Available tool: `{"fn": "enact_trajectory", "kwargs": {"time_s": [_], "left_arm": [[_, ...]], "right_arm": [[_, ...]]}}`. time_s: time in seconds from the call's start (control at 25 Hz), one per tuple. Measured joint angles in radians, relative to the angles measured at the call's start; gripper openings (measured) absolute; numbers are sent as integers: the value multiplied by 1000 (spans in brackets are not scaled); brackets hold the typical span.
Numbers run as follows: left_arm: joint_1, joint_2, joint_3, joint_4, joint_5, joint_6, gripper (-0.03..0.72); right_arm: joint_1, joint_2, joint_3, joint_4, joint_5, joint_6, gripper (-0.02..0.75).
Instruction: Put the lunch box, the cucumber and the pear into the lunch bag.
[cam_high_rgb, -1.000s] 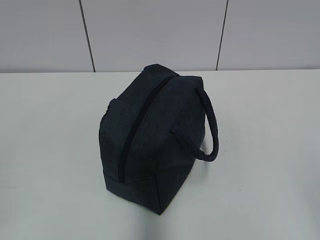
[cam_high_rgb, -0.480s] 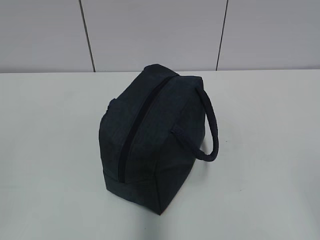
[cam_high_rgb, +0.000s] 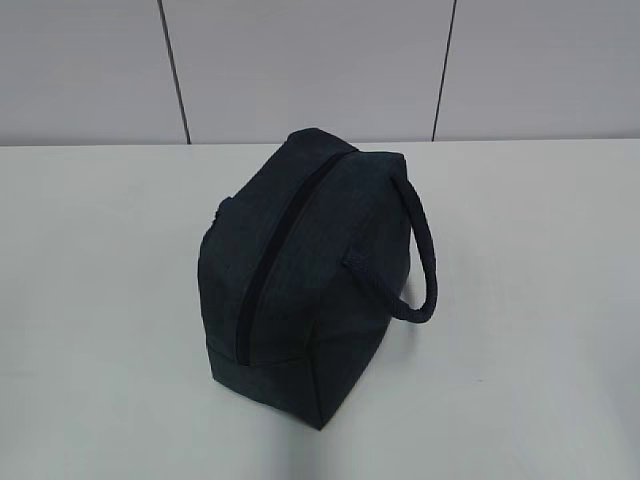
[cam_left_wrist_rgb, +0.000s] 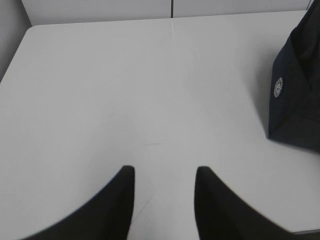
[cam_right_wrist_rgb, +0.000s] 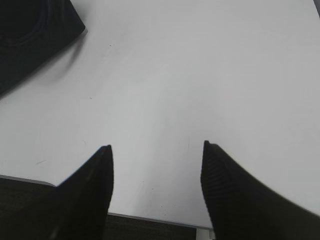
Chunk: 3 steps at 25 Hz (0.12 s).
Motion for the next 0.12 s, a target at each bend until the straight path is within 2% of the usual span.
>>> {"fn": "enact_trajectory", "kwargs": {"time_s": [0.12], "left_arm": [[0, 0, 0, 0, 0, 0, 241]], "right_arm": [[0, 0, 0, 0, 0, 0, 444]]}}
